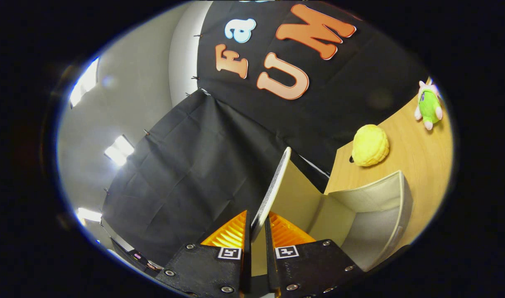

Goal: Open the storage box then place both shoes into the box .Put the left shoe in first, then the right shoe, with the right side of both shoes facing outward in a uniform manner.

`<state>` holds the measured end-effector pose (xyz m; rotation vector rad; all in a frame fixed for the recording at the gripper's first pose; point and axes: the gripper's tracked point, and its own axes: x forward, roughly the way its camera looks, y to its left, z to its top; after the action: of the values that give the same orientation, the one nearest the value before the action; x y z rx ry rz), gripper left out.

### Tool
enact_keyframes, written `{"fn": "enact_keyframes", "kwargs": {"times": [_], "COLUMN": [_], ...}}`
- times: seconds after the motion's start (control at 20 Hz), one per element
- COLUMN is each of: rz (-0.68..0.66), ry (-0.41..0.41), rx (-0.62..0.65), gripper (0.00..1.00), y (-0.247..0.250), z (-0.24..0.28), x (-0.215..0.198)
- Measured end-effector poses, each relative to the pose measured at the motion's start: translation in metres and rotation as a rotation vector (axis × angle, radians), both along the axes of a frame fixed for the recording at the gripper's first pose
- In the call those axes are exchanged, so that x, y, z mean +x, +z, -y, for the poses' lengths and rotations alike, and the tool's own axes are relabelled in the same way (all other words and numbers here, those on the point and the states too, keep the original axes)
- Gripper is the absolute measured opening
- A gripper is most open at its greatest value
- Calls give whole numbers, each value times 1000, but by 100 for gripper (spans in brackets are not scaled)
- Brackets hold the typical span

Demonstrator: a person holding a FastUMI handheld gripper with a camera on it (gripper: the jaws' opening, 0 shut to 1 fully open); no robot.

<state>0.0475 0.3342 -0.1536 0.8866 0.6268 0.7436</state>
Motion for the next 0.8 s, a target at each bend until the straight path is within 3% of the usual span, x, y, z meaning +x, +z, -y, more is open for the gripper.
{"fn": "enact_keyframes", "kwargs": {"times": [0.1, 0.2, 0.35, 0.5, 0.55, 0.65, 0.8], "rz": [-11, -14, -14, -9, -9, -12, 33], "ry": [-19, -54, -39, 5, 28, 69, 69], "rx": [2, -34, -72, -122, -134, -173, -275], "gripper": [16, 26, 53, 74, 86, 93, 96], "y": [-3, -15, -31, -44, -46, -55, -66], "z": [-19, -33, -56, -70, -73, -75, -55], "x": [8, 13, 10, -1, -6, -13, -18]}}
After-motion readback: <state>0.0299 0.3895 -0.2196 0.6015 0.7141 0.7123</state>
